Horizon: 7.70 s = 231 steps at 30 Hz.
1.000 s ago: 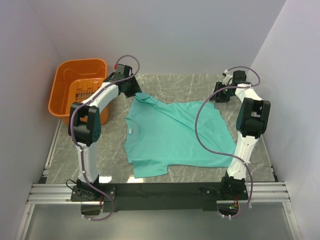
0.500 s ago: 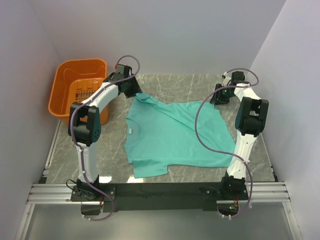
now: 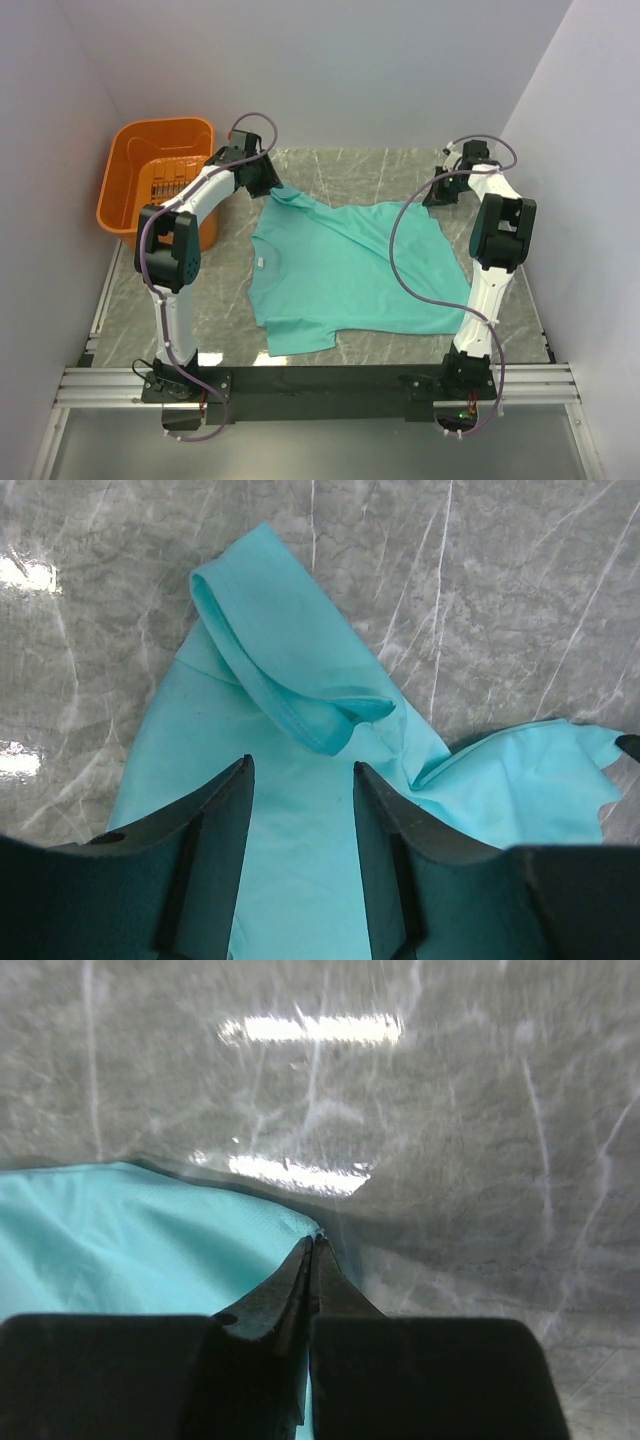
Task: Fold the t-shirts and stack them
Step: Flatten the tshirt out, then fold the tshirt
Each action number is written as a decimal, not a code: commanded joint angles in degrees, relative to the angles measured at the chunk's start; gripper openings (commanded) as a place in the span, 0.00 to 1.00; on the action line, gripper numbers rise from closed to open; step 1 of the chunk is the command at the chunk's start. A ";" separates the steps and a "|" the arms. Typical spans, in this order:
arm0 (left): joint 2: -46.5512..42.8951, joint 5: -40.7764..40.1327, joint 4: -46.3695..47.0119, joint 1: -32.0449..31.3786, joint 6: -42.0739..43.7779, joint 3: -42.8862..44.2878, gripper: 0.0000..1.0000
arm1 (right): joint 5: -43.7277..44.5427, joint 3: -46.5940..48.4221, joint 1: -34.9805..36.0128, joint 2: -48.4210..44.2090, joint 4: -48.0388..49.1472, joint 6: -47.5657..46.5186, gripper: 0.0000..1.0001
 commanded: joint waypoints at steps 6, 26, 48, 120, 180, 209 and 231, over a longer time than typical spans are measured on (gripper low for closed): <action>-1.67 0.55 1.19 0.70 0.77 0.48 0.49 | -3.96 10.58 -2.70 0.84 1.82 3.83 0.00; 14.75 0.37 -3.73 2.02 -4.51 21.90 0.49 | -7.21 10.33 -2.79 3.65 3.31 4.01 0.00; 23.47 -2.79 -2.85 2.81 -8.99 30.19 0.42 | -8.18 7.42 -2.70 1.89 3.49 2.95 0.00; -50.63 -8.24 3.13 5.53 0.77 25.00 0.01 | 9.83 30.63 -1.82 -71.93 1.20 2.51 0.00; 14.51 4.41 25.54 4.21 -0.65 18.59 0.01 | -14.15 -20.96 -3.32 -18.23 32.67 8.93 0.00; -5.36 4.50 30.19 5.27 7.27 -7.69 0.00 | -23.47 -30.10 -8.15 -24.21 23.79 -1.62 0.00; -13.62 4.24 28.09 6.85 11.40 -18.15 0.00 | -20.05 -30.19 -10.26 -22.98 19.57 -3.29 0.00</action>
